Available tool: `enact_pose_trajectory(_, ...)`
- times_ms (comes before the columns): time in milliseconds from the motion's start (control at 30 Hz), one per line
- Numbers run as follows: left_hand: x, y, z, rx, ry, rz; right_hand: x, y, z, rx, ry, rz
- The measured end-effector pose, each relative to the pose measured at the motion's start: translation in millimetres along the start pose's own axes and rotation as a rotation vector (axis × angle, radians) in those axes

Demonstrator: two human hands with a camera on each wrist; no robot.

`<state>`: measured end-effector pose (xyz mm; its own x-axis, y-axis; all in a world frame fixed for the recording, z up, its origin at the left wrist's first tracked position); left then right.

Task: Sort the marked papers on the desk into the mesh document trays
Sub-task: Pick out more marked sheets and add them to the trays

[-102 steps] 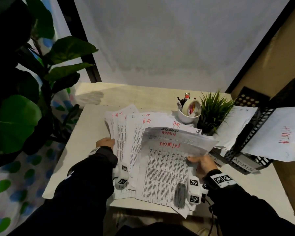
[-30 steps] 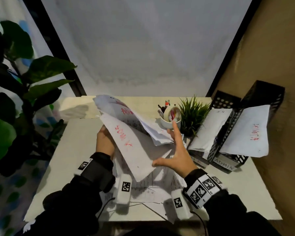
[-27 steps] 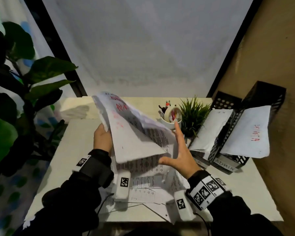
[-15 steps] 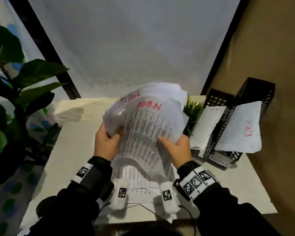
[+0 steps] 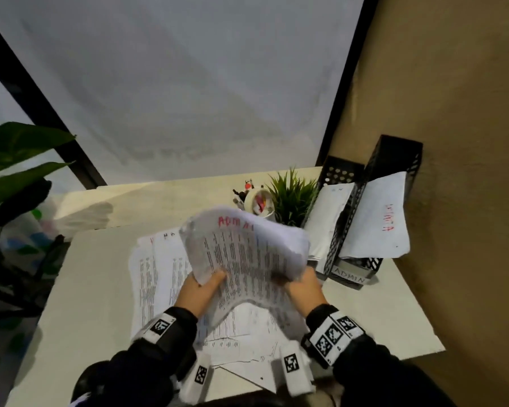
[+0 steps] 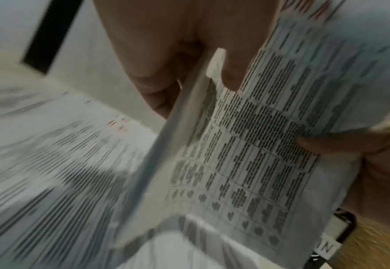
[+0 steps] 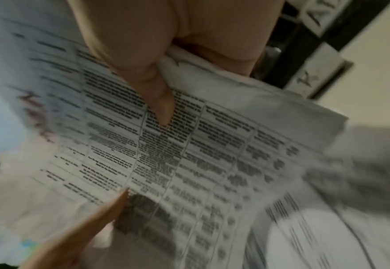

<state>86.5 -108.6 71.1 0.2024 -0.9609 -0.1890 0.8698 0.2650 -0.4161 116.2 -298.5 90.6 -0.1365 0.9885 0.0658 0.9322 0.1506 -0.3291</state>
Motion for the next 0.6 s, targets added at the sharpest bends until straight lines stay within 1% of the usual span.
enact_pose_trajectory(67,7,0,24,0.073,0.171,-0.088,-29,6,-16,-0.114,-0.08,0.037)
enact_pose_trajectory(100,11,-1,38,0.119,0.211,-0.11,-46,10,-25,-0.183,-0.119,0.088)
enact_pose_trajectory(133,15,-3,53,0.171,0.225,-0.123,-66,13,-34,-0.251,-0.169,0.179)
enact_pose_trajectory(167,20,-5,69,0.232,0.237,-0.13,-89,15,-42,-0.327,-0.235,0.326)
enact_pose_trajectory(233,34,-11,97,0.355,0.293,-0.115,-132,13,-58,-0.475,-0.424,0.679)
enact_pose_trajectory(267,43,-15,110,0.417,0.332,-0.104,-150,11,-63,-0.488,-0.496,0.825)
enact_pose_trajectory(300,53,-18,121,0.473,0.362,-0.093,-166,12,-62,-0.425,-0.519,0.906)
enact_pose_trajectory(333,64,-20,130,0.527,0.394,-0.08,-177,16,-59,-0.305,-0.508,0.924)
enact_pose_trajectory(367,76,-23,141,0.592,0.433,-0.064,-187,24,-50,-0.164,-0.49,0.897)
enact_pose_trajectory(400,89,-25,148,0.66,0.467,-0.056,-193,31,-43,-0.039,-0.502,0.846)
enact_pose_trajectory(433,102,-25,153,0.714,0.503,-0.062,-196,37,-36,0.048,-0.534,0.788)
enact_pose_trajectory(500,126,-20,158,0.742,0.542,-0.113,-198,46,-29,0.128,-0.603,0.704)
enact_pose_trajectory(600,151,-15,159,0.736,0.57,-0.146,-201,50,-33,0.122,-0.682,0.669)
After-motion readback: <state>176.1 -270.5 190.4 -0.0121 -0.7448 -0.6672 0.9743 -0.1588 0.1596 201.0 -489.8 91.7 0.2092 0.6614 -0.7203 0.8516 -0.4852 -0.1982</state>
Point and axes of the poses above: each hand's wrist, its own y-axis towards the middle knuckle, its own x-axis out of the palm, z = x × y, the point moved 4 cm from there along y, towards the middle knuckle, and after that the axes turned 3 degrees about -x, right-handed, at the moved point
